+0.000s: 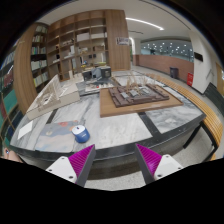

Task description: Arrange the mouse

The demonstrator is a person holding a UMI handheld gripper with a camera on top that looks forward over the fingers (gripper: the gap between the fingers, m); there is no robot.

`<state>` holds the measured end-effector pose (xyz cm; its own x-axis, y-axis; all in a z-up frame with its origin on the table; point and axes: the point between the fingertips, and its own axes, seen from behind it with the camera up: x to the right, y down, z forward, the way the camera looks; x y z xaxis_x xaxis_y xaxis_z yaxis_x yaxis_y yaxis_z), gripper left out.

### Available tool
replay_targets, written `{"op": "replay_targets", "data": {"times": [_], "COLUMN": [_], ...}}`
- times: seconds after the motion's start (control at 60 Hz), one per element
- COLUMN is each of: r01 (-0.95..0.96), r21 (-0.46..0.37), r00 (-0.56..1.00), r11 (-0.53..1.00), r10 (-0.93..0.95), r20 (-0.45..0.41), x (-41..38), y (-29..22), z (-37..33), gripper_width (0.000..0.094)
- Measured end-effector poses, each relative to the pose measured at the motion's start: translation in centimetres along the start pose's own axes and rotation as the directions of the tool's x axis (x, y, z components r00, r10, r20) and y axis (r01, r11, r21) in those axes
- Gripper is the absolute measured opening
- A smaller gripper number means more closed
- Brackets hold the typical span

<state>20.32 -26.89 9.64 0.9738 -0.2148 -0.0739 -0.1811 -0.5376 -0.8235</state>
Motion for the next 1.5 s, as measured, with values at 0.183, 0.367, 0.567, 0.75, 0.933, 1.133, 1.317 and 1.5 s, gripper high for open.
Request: {"op": "replay_targets", "data": {"times": [0.183, 0.367, 0.567, 0.75, 0.933, 1.133, 1.317, 1.5], "r01": [0.038, 0.073, 0.168, 0.162, 0.139, 0.059, 0.039, 0.070], "r21": [-0.001, 0.009, -0.018, -0.009, 0.004, -0.027, 0.093, 0.080], "r00": [0.998, 0.984, 0.969, 0.969, 0.979, 0.995, 0.996, 0.973], "r11": [0.999, 0.997, 0.986, 0.987, 0.990, 0.998, 0.995, 0.994], "r10": [-0.038, -0.073, -0.162, -0.157, -0.138, -0.057, -0.047, -0.086], "r20": [0.059, 0.161, 0.187, 0.190, 0.152, 0.087, 0.082, 0.212], "x": [-4.3, -9.8, -13.3, -14.4, -14.3, -13.5, -16.3, -28.4], "y": [1.0, 1.6, 3.3, 1.9, -0.7, -1.2, -7.8, -6.5], "z": [3.0, 7.6, 13.7, 18.2, 22.1, 23.0, 18.3, 16.0], "gripper_width": [0.0811, 0.0811, 0.0809, 0.0823, 0.0751, 0.0478, 0.0390, 0.0386]}}
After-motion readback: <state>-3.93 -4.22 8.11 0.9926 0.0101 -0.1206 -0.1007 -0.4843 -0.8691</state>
